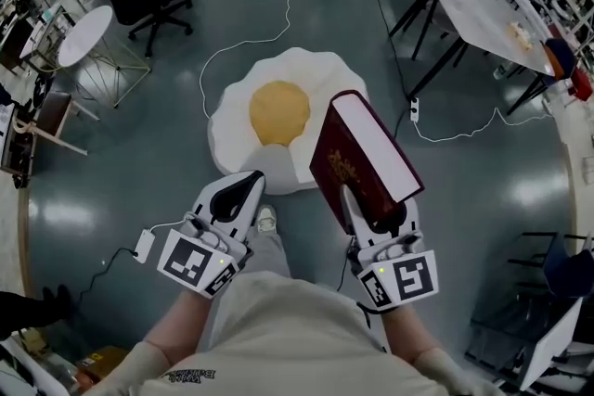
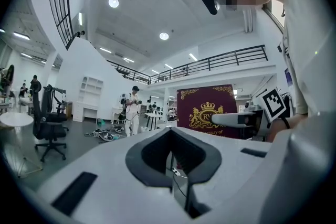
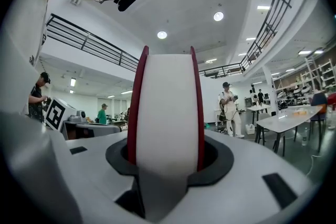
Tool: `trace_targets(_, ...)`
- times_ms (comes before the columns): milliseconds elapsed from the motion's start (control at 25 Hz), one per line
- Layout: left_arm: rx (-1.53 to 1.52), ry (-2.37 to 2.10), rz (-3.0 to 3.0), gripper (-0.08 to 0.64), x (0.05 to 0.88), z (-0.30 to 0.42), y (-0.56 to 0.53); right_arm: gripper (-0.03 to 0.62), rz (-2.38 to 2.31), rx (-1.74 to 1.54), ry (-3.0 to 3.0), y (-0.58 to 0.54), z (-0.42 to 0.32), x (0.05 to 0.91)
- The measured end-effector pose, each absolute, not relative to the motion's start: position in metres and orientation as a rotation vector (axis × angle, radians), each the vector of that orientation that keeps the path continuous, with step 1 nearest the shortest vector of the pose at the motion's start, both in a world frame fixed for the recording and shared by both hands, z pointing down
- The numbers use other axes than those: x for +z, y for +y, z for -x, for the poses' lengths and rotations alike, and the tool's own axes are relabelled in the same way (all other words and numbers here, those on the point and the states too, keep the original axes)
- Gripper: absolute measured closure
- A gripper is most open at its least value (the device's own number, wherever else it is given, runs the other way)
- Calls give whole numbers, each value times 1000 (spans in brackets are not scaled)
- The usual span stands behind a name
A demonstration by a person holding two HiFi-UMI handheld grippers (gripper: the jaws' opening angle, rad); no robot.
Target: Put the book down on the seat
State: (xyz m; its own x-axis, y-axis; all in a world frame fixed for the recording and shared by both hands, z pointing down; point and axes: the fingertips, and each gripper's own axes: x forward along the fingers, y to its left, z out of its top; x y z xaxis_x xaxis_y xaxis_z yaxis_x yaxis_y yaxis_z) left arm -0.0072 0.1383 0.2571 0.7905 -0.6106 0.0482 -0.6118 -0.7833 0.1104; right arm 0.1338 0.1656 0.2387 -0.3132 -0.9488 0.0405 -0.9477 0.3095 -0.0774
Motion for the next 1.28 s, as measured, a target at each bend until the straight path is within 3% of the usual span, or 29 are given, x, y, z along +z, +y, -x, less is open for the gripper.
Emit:
trace_targets(640,20,-937,-2848,557,257,68,-34,390,1874,-133,2518,-10,-74,229)
trace_targets(1280,9,-955,-2817,557,261,77,-93,390,1868,-145,2561,-74,-64,228)
